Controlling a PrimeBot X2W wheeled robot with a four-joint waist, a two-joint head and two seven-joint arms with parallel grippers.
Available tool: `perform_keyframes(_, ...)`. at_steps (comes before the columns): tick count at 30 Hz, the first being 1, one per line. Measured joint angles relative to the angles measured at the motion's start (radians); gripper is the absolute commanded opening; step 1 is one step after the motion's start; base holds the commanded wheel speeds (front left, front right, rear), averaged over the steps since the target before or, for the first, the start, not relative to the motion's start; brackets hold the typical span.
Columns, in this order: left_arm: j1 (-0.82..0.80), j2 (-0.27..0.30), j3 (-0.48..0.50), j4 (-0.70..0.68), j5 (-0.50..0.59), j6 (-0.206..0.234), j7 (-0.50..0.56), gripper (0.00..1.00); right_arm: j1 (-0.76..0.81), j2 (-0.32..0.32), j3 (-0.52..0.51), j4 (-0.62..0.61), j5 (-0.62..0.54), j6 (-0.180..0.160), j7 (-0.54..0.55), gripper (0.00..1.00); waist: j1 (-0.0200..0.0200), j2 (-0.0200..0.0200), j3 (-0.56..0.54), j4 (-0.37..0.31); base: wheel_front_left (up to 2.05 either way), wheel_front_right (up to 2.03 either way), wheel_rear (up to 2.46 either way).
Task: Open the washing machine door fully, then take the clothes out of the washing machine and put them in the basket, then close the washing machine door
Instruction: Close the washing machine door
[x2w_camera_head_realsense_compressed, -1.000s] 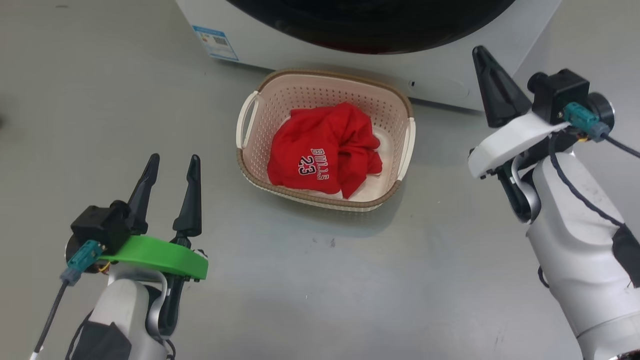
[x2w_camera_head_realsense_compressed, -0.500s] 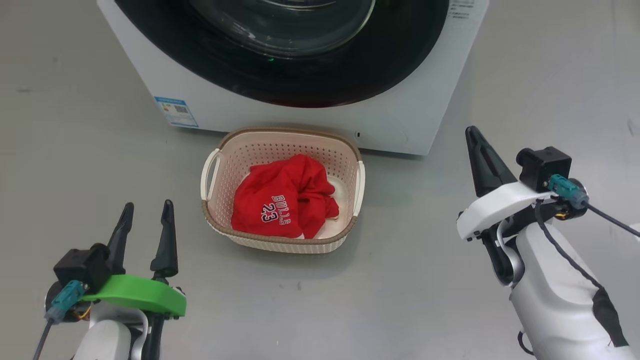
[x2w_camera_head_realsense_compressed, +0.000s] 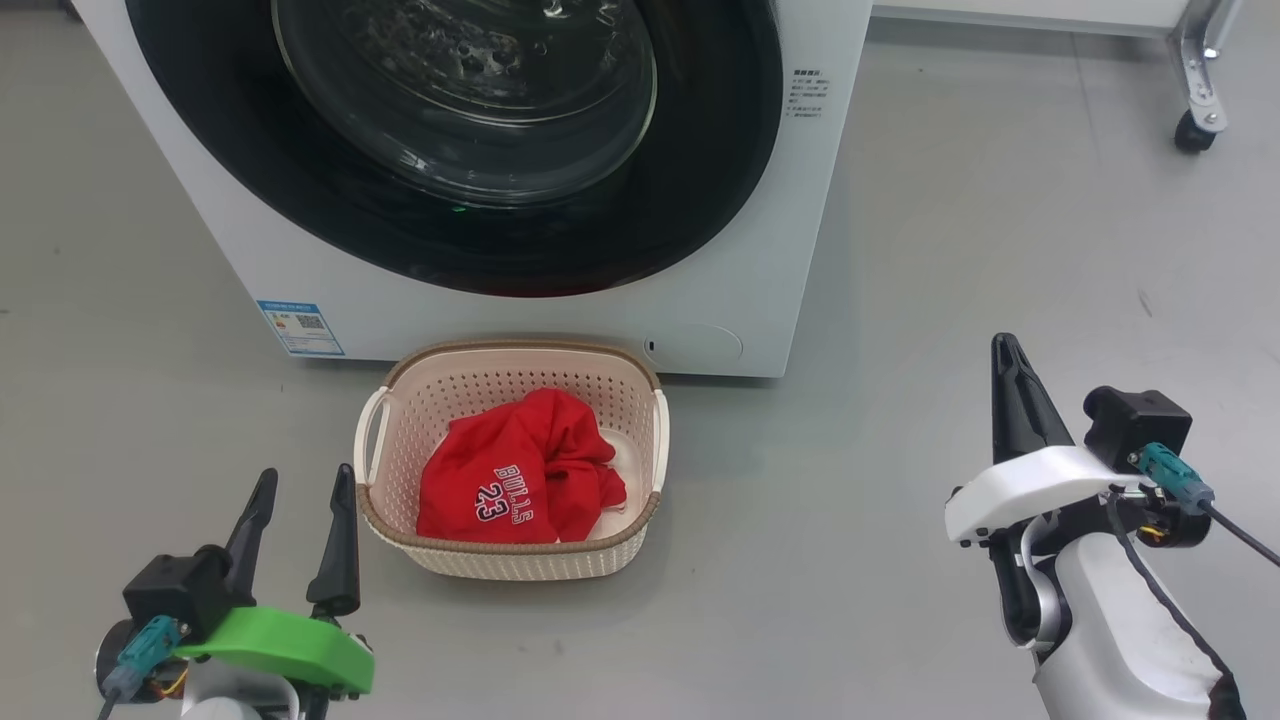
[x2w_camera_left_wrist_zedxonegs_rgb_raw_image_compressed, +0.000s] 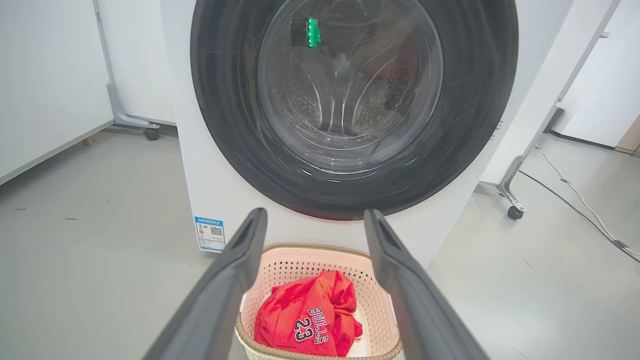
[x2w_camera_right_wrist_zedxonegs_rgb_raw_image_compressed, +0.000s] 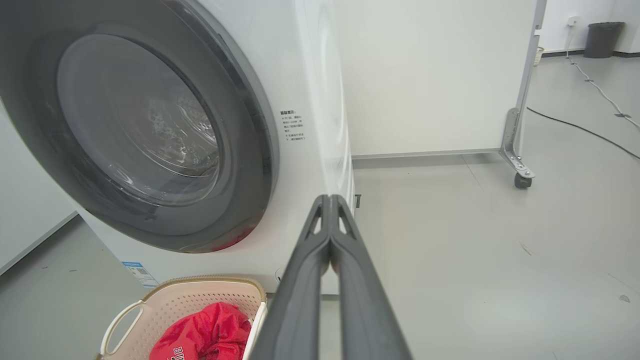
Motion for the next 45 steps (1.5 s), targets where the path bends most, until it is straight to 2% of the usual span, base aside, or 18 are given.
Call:
perform_keyframes(7, 0.033, 0.0, 0.014, -0.012, 0.002, 0.0, 0.0, 1.0, 0.066, 0.001, -0.022, -0.055, -0.005, -0.013, 0.0, 0.0, 0.0, 0.0, -0.036, -0.03, 0.0, 0.0, 0.0)
perform_keyframes(8, 0.037, -0.001, 0.016, -0.012, 0.002, 0.0, 0.0, 1.0, 0.076, 0.001, -0.025, -0.062, -0.006, -0.015, 0.0, 0.36, 0.0, 0.0, -0.039, -0.033, 0.0, 0.0, 0.0)
perform_keyframes(9, 0.039, -0.002, 0.017, -0.013, 0.002, 0.0, 0.0, 1.0, 0.086, 0.001, -0.028, -0.069, -0.01, -0.015, 0.0, 0.84, 0.0, 0.0, -0.041, -0.036, 0.0, 0.0, 0.0)
perform_keyframes(10, 0.042, -0.002, 0.016, -0.013, 0.002, 0.0, 0.0, 1.0, 0.097, 0.001, -0.032, -0.078, -0.014, -0.021, 0.0, 1.0, 0.0, 0.0, -0.044, -0.038, 0.0, 0.0, 0.0)
perform_keyframes(23, 0.053, -0.009, 0.023, -0.026, 0.007, 0.0, 0.0, 1.0, 0.174, 0.007, -0.053, -0.164, -0.047, -0.025, 0.0, 1.0, 0.0, 0.0, -0.044, -0.044, 0.0, 0.0, 0.0)
perform_keyframes(45, 0.053, -0.019, 0.051, -0.046, 0.042, 0.0, 0.0, 1.0, 0.22, 0.017, -0.06, -0.215, -0.057, -0.024, 0.0, 1.0, 0.0, 0.0, -0.036, -0.035, 0.0, 0.0, 0.0)
